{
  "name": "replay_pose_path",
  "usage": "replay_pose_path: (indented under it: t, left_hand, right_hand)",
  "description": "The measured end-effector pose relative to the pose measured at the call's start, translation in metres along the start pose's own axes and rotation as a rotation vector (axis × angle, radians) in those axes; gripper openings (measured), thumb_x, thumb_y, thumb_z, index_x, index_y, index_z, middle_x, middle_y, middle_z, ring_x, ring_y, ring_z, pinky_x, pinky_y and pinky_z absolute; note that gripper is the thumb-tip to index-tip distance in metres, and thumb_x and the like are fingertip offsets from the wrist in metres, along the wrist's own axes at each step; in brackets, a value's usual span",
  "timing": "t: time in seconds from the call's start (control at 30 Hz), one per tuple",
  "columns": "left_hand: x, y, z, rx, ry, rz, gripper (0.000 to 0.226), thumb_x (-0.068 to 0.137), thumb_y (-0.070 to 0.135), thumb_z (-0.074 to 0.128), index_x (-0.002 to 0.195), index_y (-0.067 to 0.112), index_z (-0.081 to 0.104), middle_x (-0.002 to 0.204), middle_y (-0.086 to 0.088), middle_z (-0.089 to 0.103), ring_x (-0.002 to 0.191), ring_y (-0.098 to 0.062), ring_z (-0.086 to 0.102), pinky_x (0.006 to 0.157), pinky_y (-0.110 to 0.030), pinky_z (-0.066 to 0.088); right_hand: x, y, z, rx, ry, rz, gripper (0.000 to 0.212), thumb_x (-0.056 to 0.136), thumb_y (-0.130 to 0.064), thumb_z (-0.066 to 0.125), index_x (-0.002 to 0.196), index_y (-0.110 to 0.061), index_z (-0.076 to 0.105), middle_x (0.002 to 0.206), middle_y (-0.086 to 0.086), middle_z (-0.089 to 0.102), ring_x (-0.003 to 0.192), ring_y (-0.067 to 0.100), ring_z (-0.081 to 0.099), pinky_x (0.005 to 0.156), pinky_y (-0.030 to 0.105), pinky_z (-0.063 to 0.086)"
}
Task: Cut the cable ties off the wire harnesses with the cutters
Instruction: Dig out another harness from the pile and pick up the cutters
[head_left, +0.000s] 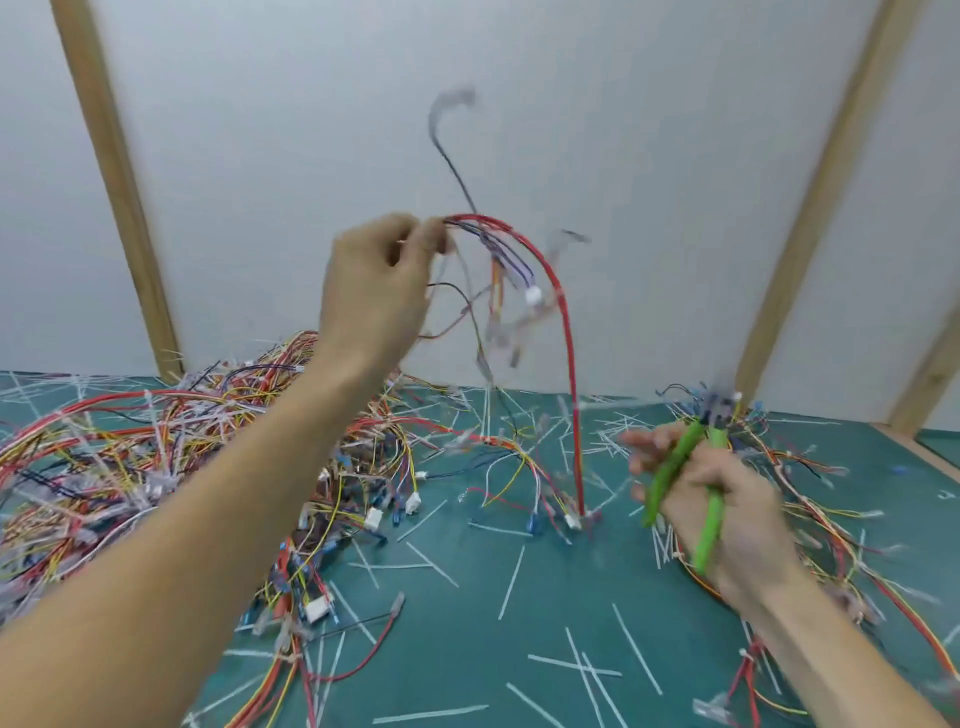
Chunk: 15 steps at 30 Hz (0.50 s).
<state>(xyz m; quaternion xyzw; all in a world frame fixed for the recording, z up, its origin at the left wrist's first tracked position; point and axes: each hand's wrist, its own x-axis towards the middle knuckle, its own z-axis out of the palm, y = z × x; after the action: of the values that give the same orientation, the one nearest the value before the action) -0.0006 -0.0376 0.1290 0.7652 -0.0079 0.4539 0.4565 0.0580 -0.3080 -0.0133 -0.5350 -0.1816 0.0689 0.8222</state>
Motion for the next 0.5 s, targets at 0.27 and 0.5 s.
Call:
replay_pose_path:
  t: [0.27, 0.5]
  left_hand:
    - [0.023, 0.036, -0.002, -0.485, 0.015, -0.138, 0.029, 0.105, 0.027, 0.051, 0.081, 0.016, 0.063, 0.052, 0.008, 0.045, 0.042, -0.012, 0.049, 0.042, -0.021, 0.039]
    - [0.057, 0.058, -0.015, -0.045, 0.112, 0.253, 0.024, 0.106, 0.020, 0.045, 0.097, 0.009, 0.064, 0.070, -0.007, 0.059, 0.051, -0.023, 0.061, 0.047, -0.027, 0.042]
  right_hand:
    - [-0.009, 0.032, 0.026, -0.411, -0.233, 0.071, 0.055, 0.075, -0.017, 0.060, 0.124, -0.039, 0.068, 0.114, 0.001, 0.078, 0.058, 0.000, 0.053, 0.051, 0.012, 0.038]
    - [-0.001, 0.032, 0.018, -0.380, 0.232, -0.002, 0.050, 0.094, 0.004, 0.049, 0.128, -0.030, 0.060, 0.102, -0.001, 0.080, 0.050, 0.006, 0.033, 0.047, 0.020, 0.033]
